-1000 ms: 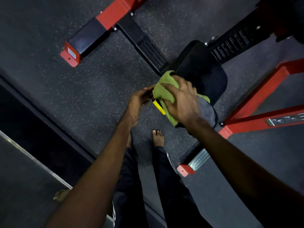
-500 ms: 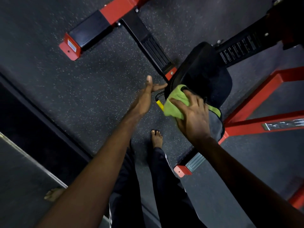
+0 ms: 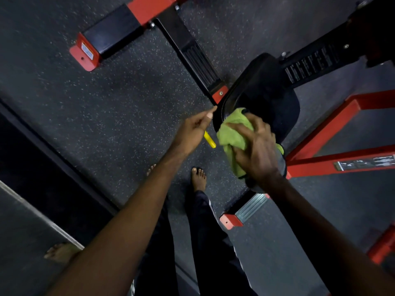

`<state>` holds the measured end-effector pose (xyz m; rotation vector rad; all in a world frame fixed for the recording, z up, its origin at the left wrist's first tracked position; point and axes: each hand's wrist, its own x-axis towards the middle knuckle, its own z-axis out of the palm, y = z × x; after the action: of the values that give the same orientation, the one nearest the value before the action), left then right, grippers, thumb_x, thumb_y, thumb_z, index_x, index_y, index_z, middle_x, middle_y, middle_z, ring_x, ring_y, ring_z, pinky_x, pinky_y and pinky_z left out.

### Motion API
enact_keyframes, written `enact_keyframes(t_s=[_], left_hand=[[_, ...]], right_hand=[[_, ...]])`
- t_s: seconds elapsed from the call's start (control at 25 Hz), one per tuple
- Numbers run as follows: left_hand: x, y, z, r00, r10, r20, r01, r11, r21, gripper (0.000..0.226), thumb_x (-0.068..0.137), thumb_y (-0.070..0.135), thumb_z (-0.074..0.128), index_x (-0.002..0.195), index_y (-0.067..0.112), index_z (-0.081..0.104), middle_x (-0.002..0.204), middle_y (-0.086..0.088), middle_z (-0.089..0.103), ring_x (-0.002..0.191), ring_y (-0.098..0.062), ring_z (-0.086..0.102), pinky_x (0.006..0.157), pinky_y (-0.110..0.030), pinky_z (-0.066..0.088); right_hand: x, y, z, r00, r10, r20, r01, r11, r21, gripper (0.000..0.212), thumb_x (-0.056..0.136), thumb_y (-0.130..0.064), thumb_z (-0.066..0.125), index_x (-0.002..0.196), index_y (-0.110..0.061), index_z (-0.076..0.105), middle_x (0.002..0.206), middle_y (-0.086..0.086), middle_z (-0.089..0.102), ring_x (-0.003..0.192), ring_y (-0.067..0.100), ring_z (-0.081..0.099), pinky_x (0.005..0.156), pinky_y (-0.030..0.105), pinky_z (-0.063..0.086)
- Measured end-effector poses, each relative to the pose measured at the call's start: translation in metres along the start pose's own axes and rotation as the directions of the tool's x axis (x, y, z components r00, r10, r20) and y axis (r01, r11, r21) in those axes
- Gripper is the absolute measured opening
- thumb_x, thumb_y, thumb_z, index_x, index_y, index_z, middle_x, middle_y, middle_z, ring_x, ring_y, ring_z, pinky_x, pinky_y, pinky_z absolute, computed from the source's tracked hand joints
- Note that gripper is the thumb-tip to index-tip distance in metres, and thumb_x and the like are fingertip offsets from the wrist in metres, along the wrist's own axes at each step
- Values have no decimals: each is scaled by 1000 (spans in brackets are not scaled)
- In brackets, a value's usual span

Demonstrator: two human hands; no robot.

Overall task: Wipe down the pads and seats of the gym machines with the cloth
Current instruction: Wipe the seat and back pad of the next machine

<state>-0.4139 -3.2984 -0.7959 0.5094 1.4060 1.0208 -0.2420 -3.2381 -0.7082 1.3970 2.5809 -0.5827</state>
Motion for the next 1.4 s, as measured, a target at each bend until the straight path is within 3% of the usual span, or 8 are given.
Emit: enact_keyframes(t_s=[0.08,0.2,0.36,0.56,0.72,0.92,1.16,1.4], left_hand=[[-3,-9,9,1000,5,-23,-5,1000,-4,44,101,28,56,144,33,51,136,14,59,128,0,52,114,-37,41],[-11,-17,25,998,-9,-58,13,998,58,60,91,54,59,146,52,37,145,12,54,135,-7,49,113,-41,42],[-18,-6,37,980,93,-175,-70,989,134,60,99,38,58,154,30,36,155,-1,44,142,-13,40,115,-42,37],[-19,1,46,973,24,-228,3,993,115,65,94,52,57,153,30,39,147,-1,54,135,-23,50,108,-46,45],[-16,5,46,965,14,-263,22,991,135,65,95,48,60,152,24,42,140,-8,60,125,-30,58,101,-49,50],[-17,3,40,972,20,-236,13,990,137,54,92,51,61,142,30,53,132,3,65,117,-18,61,96,-38,52],[-13,3,34,983,-16,-182,43,988,146,67,93,49,64,152,28,41,151,3,49,139,-12,45,112,-36,42],[-8,8,36,987,21,-158,5,987,161,67,91,43,63,152,30,40,153,10,46,139,-6,43,113,-35,40]], right_hand=[[46,5,-7,996,81,32,-84,990,113,56,78,-43,65,134,-34,63,144,6,48,125,36,50,104,54,44],[119,22,-27,986,53,157,-66,995,81,62,76,-57,65,132,-32,64,138,6,54,125,31,55,106,50,46],[139,19,-39,947,15,322,-18,1000,6,80,75,-80,57,141,-36,52,150,1,46,136,28,47,112,51,38],[116,11,-35,932,-172,320,191,981,-30,56,89,-67,61,136,-36,59,152,-5,45,139,28,42,113,59,31],[164,-8,-33,922,-3,388,99,969,-227,60,91,-60,64,141,-28,56,147,5,50,138,33,43,112,59,28],[127,-16,-32,896,-59,441,172,960,-221,59,89,-55,66,142,-32,53,148,-1,46,136,31,41,111,55,30],[152,-1,-32,986,104,129,-121,984,134,73,77,-50,84,127,-17,43,128,-1,42,109,21,54,87,40,48],[134,27,-21,964,-25,265,10,998,57,73,77,-75,60,142,-46,44,157,-7,34,140,30,41,113,58,38]])
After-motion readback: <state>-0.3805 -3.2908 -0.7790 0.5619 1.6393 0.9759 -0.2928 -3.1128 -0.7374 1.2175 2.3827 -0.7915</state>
